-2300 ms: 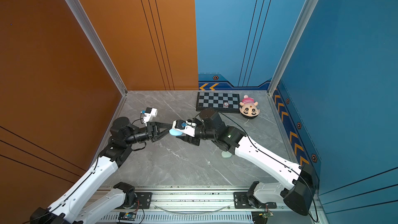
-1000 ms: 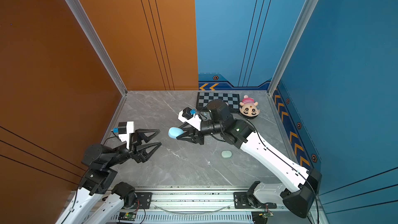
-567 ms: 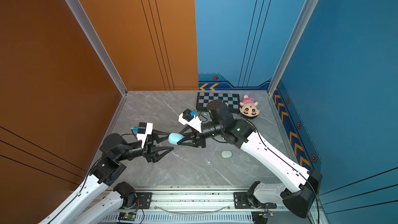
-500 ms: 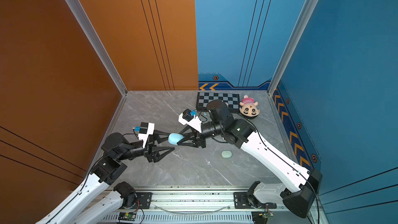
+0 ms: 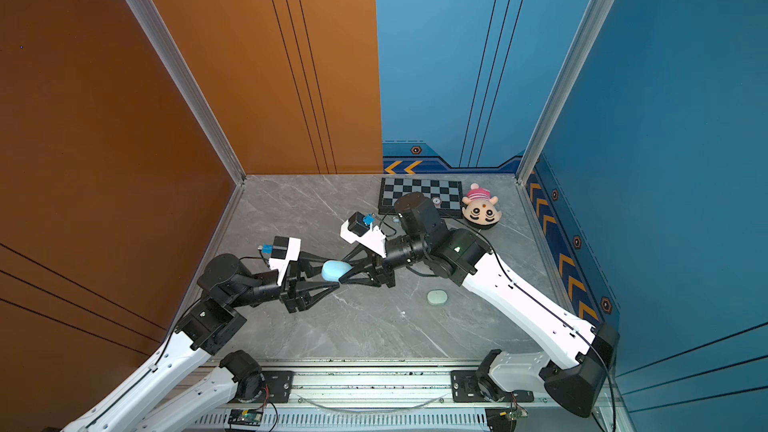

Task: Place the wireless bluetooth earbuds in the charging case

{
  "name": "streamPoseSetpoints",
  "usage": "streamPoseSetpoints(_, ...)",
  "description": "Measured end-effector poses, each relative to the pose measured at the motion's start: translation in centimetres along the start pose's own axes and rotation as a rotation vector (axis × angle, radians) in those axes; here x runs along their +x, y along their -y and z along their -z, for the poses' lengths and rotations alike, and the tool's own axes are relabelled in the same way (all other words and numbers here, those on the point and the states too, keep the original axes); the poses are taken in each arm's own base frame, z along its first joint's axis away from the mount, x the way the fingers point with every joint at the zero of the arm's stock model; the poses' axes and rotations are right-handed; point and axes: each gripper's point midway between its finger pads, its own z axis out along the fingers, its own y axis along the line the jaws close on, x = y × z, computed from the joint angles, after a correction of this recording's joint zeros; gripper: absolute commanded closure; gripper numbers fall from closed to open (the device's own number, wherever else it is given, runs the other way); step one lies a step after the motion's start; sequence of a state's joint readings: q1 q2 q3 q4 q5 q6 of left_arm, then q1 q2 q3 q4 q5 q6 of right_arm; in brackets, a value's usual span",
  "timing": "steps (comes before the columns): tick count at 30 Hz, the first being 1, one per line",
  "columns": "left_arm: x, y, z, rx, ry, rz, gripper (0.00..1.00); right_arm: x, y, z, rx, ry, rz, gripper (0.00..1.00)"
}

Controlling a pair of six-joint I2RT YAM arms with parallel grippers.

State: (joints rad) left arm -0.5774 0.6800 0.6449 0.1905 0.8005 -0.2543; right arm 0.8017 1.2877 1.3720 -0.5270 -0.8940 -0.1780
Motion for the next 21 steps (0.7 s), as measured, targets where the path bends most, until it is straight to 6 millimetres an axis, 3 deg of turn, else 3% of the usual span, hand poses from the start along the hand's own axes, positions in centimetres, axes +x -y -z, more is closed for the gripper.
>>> streamPoseSetpoints(5, 0.03, 0.13, 0.0, 0.006, -0.002, -0.003, 0.59, 0.09, -0.02, -0.18, -0.002, -0.011, -0.008, 0.98)
streamPoseSetpoints(9, 0.05, 0.26, 0.0, 0.012, -0.006, -0.002, 0.78, 0.04, -0.15, -0.15, -0.005, -0.014, -0.005, 0.94)
streamPoseSetpoints(14, 0.1, 0.24, -0.04, 0.013, -0.009, 0.004, 0.96, -0.14, -0.25, -0.1, -0.003, -0.015, -0.006, 0.76)
streamPoseSetpoints(21, 0.14, 0.24, -0.05, 0.014, -0.012, 0.005, 0.99, 0.0, 0.11, -0.09, 0.006, -0.02, -0.037, 0.51)
